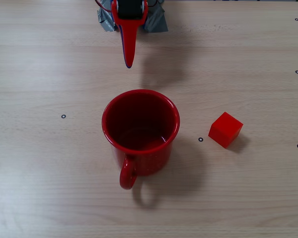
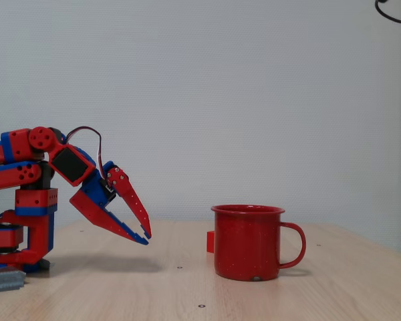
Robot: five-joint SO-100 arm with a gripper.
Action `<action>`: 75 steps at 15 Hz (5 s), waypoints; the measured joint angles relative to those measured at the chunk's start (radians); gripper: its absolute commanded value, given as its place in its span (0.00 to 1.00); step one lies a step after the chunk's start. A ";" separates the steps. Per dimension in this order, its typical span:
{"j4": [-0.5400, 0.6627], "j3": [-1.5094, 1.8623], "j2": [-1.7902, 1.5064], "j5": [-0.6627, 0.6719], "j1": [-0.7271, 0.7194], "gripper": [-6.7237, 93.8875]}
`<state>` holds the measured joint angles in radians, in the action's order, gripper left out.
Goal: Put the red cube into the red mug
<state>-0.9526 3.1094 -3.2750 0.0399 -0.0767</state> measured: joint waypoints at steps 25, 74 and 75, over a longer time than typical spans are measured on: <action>-0.414 -0.910 0.716 0.103 -0.074 0.07; -0.546 -2.413 2.568 0.069 -0.460 0.54; -0.532 -2.413 2.571 0.069 -0.456 0.54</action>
<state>-1.4849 0.6964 -0.7041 0.1089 -0.5323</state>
